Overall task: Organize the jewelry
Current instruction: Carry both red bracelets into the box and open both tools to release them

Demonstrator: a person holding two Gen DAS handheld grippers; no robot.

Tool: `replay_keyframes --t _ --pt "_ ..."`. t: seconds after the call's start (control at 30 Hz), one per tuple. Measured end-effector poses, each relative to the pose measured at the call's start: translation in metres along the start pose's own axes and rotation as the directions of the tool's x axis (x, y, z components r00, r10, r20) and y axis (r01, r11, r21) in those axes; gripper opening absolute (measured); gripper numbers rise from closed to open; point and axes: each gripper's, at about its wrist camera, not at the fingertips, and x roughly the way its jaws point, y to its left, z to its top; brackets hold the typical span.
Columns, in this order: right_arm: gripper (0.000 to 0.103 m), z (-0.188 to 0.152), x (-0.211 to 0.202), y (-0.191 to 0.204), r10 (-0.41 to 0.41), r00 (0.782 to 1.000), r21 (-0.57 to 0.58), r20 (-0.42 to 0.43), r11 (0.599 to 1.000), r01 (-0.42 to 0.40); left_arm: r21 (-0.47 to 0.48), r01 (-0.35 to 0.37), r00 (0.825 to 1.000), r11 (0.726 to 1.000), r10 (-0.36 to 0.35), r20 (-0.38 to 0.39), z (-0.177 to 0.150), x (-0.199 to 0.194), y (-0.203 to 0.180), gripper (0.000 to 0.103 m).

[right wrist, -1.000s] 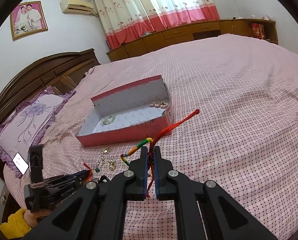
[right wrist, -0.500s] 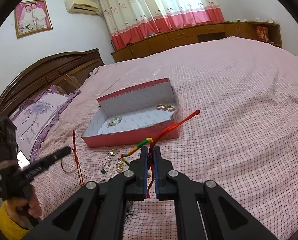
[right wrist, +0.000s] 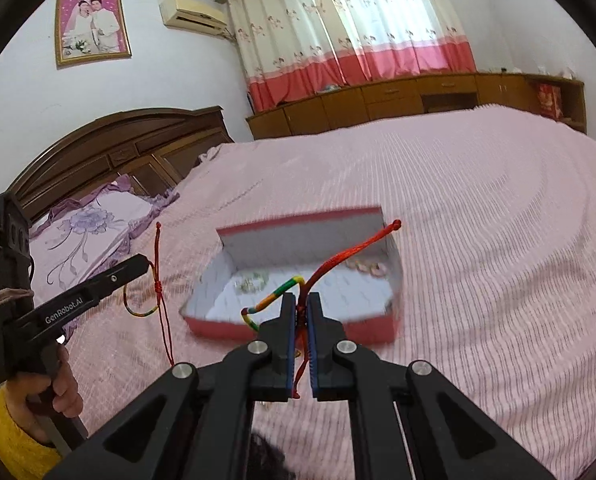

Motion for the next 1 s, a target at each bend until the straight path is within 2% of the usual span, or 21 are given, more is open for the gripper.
replay_keyframes --t 0.23,0.37,0.7,1.0 --pt "0.006 0.029 0.044 0.003 -0.006 1.0 -0.021 0.026 1.0 0.006 -0.013 -0.022 0.996 1.0 0.023 0.082 0.025 0.025 0.01 0.001" --pt "0.006 0.038 0.073 -0.002 -0.022 1.0 -0.016 0.021 1.0 0.023 -0.019 -0.037 0.995 0.999 0.038 0.097 0.029 0.047 0.015 0.001" --pt "0.007 0.038 0.139 -0.026 -0.074 0.996 0.002 -0.049 0.997 0.075 -0.072 -0.057 0.997 0.996 0.06 0.044 0.023 0.101 0.026 0.001" --pt "0.007 0.026 0.178 -0.048 -0.109 0.986 0.026 -0.127 0.993 0.113 -0.108 -0.091 0.995 0.99 0.087 -0.049 0.008 0.139 0.039 0.001"
